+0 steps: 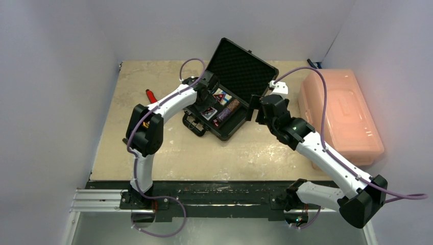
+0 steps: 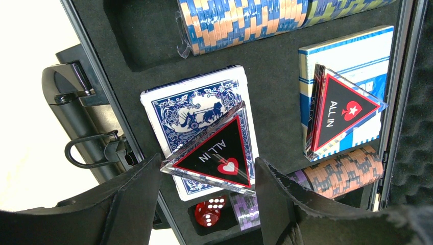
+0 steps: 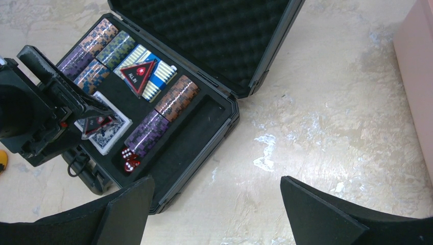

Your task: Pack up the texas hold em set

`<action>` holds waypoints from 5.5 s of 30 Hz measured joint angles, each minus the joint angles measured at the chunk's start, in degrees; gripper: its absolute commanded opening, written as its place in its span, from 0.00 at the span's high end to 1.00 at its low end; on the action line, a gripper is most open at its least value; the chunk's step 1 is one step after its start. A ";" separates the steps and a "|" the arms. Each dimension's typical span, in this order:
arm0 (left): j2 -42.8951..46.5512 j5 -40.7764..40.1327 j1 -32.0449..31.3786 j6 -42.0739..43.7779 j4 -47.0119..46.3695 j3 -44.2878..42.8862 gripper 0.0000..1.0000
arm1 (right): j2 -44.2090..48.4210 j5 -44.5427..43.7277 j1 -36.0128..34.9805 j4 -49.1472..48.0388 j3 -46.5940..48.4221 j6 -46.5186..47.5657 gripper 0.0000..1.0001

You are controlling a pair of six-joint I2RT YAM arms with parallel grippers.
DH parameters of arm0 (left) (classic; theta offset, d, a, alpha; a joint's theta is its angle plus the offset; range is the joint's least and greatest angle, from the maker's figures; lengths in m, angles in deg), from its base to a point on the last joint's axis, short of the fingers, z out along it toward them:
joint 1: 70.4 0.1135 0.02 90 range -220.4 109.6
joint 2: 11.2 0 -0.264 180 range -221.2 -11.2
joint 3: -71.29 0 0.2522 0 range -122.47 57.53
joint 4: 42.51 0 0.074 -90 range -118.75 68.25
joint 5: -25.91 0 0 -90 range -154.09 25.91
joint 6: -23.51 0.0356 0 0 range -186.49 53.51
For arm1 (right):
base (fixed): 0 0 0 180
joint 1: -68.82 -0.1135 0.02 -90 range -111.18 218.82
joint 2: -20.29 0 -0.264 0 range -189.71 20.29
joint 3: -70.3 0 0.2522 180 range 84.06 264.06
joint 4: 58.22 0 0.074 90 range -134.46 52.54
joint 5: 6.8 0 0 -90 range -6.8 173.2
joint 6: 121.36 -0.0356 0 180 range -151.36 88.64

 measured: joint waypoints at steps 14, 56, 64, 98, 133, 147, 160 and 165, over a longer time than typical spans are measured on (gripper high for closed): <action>-0.02 0.02 0.02 -0.02 -0.20 0.00 0.46 | 0.02 0.00 0.00 0.00 0.00 0.00 0.01; 21.46 -1.27 0.39 12.09 -12.96 15.72 0.00 | 0.37 -1.40 0.00 0.68 1.62 0.57 0.01; 34.42 -1.25 1.20 23.58 -15.47 24.00 0.00 | -1.92 -3.06 0.00 1.01 6.99 1.55 0.01; 73.85 3.26 5.64 45.90 4.31 42.40 0.02 | -33.44 10.84 21.09 7.15 53.53 10.80 0.03; 61.40 14.25 5.64 48.06 -2.01 44.70 0.08 | -73.48 55.17 42.42 14.23 81.37 11.93 0.86; 35.63 22.71 5.64 43.71 -13.27 24.22 0.12 | -74.40 64.87 42.38 9.88 75.69 12.33 0.88; 12.26 27.43 5.64 40.11 -13.99 1.95 0.15 | -71.93 66.31 40.76 8.94 70.44 12.48 0.92; 6.16 28.46 5.64 39.19 -12.87 -4.28 0.16 | -70.40 66.40 38.71 9.86 68.41 12.41 0.93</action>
